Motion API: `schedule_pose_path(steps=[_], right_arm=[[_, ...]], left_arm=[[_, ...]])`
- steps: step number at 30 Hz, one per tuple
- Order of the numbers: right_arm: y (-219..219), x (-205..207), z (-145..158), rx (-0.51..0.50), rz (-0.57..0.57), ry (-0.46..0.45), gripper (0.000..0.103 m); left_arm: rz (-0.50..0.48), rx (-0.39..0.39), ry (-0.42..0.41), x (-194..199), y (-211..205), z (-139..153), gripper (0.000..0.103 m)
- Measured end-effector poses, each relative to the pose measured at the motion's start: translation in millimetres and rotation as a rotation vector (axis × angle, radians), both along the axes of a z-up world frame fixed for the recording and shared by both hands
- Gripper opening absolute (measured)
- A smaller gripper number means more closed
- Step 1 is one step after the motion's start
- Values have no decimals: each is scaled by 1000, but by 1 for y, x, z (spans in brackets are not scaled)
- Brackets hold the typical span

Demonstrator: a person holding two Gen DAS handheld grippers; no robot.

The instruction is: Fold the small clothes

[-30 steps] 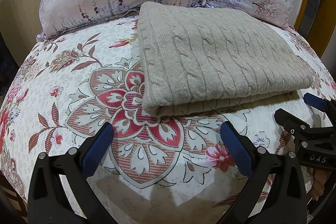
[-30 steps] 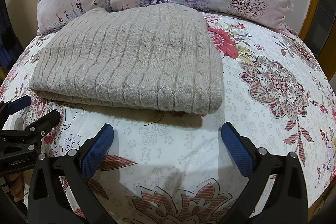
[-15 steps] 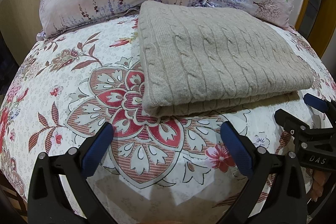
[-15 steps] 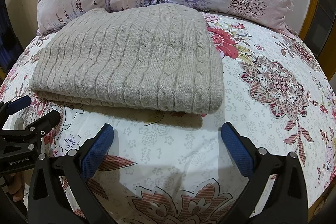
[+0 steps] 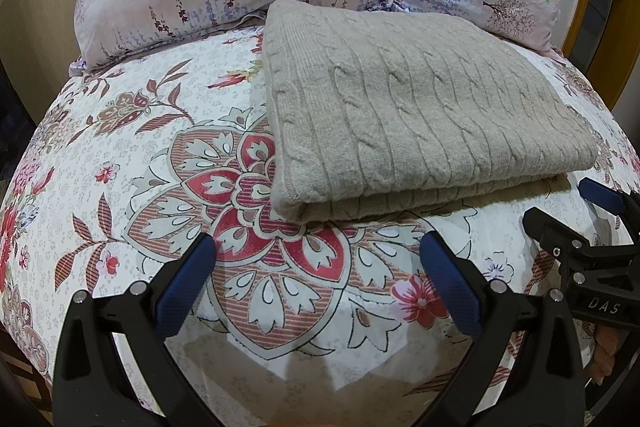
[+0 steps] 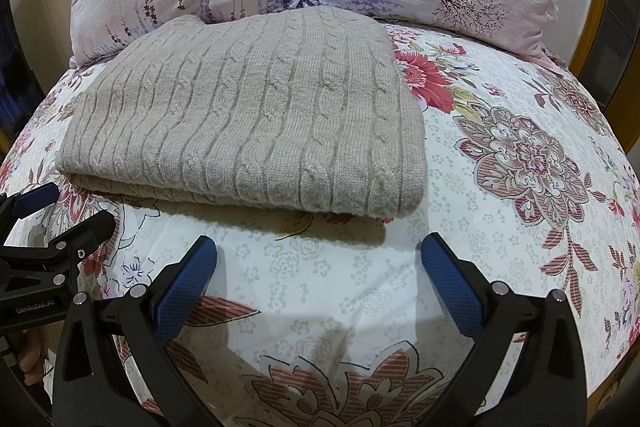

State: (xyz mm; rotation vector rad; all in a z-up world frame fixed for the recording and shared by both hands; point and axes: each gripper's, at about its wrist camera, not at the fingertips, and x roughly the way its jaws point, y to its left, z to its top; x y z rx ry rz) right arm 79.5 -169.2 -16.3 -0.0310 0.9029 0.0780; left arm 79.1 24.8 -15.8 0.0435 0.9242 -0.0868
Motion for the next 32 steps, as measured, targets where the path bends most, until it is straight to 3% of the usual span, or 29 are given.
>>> schedule_pose_path(steps=[32], right_arm=[[0,0,0,0,1,-1,102]], left_arm=[[-7,0,4,3,1,0,101]])
